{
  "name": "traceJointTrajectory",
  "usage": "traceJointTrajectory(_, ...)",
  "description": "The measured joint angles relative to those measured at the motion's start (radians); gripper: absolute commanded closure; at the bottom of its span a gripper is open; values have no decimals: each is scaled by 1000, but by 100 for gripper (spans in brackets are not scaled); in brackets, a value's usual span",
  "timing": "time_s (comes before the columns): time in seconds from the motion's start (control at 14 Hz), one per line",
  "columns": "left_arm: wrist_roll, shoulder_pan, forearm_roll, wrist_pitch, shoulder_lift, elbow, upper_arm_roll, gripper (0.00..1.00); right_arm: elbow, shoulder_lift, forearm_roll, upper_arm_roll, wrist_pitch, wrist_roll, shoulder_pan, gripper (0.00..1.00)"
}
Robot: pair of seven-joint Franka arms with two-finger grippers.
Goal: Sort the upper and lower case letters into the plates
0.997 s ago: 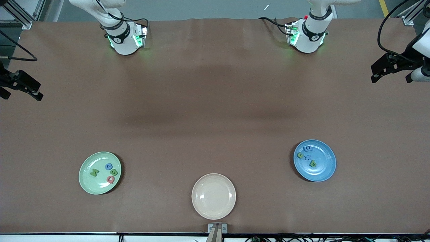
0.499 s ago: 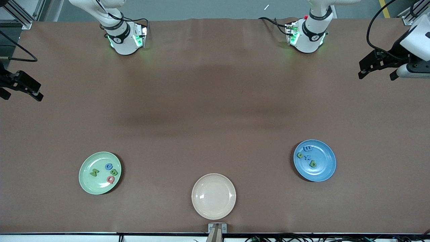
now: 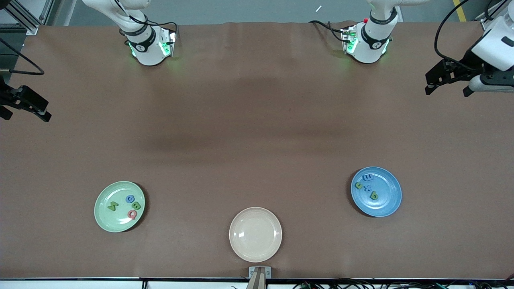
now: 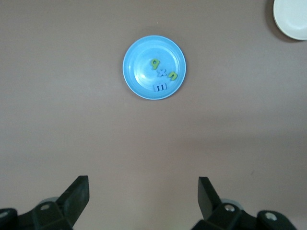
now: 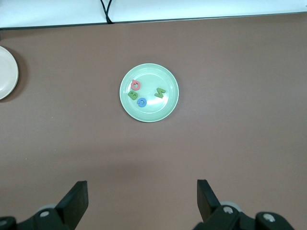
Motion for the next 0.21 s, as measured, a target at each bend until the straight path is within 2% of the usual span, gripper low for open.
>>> traceJointTrajectory(0.21, 0, 2, 33, 0, -1, 13, -3, 0, 1, 0, 0, 0, 1, 0, -2, 0)
